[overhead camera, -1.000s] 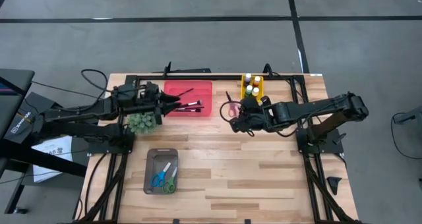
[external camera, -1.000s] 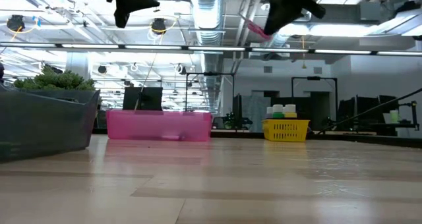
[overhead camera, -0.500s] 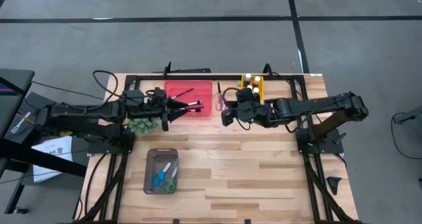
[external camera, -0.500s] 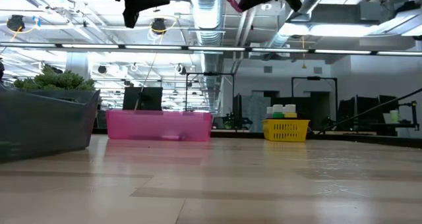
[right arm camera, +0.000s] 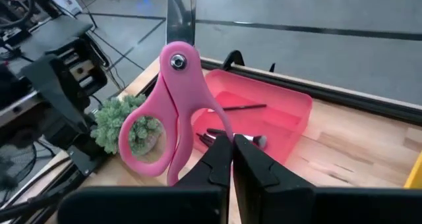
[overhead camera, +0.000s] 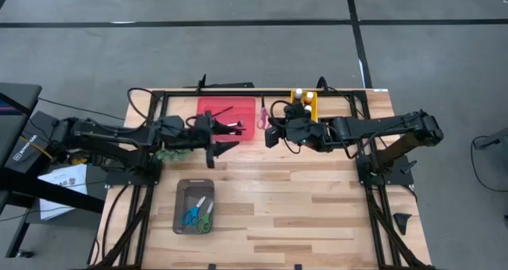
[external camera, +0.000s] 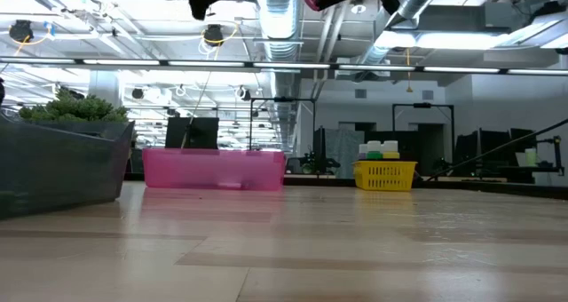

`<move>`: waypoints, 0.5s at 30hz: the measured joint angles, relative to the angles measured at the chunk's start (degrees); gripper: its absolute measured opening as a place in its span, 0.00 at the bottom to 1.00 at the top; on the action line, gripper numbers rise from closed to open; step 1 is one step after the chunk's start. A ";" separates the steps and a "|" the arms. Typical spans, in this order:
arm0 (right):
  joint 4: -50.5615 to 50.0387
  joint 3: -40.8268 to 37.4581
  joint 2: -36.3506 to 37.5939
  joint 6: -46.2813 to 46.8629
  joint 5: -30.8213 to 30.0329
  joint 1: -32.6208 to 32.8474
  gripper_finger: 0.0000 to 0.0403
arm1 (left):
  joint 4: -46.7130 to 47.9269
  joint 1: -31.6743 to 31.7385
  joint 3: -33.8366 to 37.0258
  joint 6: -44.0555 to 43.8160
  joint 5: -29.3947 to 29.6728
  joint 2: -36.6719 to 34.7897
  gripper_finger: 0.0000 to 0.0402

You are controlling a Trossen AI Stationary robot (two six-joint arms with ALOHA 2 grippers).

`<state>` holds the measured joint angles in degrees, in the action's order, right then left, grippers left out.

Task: Pick & Place Paint Supplies
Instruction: Put the pink scissors into the black bin

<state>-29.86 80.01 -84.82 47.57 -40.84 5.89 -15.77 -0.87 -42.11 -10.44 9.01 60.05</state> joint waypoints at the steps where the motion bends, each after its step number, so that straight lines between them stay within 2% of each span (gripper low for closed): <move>1: 0.14 0.00 0.00 0.00 -0.04 -0.08 0.00 | -0.04 -0.60 -0.62 1.55 1.59 0.89 0.56; 8: 0.84 0.00 -0.02 0.00 -5.45 -0.07 0.00 | -4.18 -2.31 -4.39 3.95 12.36 6.81 0.58; 15: 3.50 0.02 -0.04 -4.32 -7.87 -0.07 0.00 | -8.35 -2.31 -5.76 3.86 13.81 10.53 0.56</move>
<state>-26.36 80.03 -84.86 43.25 -48.71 5.82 -24.12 -3.18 -47.88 -6.58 22.82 70.58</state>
